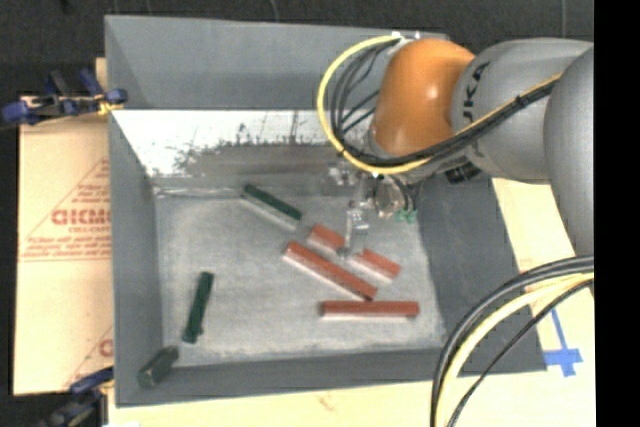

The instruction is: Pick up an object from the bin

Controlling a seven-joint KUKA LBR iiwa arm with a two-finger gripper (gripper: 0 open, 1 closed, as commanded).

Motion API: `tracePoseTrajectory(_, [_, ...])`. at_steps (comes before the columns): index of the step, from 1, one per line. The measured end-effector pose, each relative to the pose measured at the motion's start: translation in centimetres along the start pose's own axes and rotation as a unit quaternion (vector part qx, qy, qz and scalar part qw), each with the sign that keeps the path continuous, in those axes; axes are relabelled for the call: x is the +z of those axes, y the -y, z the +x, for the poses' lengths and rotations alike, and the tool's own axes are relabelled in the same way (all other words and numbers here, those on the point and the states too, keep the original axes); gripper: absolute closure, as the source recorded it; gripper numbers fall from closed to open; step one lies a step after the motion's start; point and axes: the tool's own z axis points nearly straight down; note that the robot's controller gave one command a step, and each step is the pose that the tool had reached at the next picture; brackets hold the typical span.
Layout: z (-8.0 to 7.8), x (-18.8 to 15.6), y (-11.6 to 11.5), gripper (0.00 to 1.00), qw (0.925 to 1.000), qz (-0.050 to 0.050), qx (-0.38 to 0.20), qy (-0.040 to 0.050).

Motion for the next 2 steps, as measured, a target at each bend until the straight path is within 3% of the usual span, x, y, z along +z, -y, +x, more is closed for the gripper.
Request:
tracePoseTrajectory(1, [4.35,3.96,0.40,1.00,1.0000,0.001,0.010,-0.0024])
tracePoseTrajectory(2, [4.35,3.96,0.41,1.00,1.0000,0.001,0.010,-0.0023])
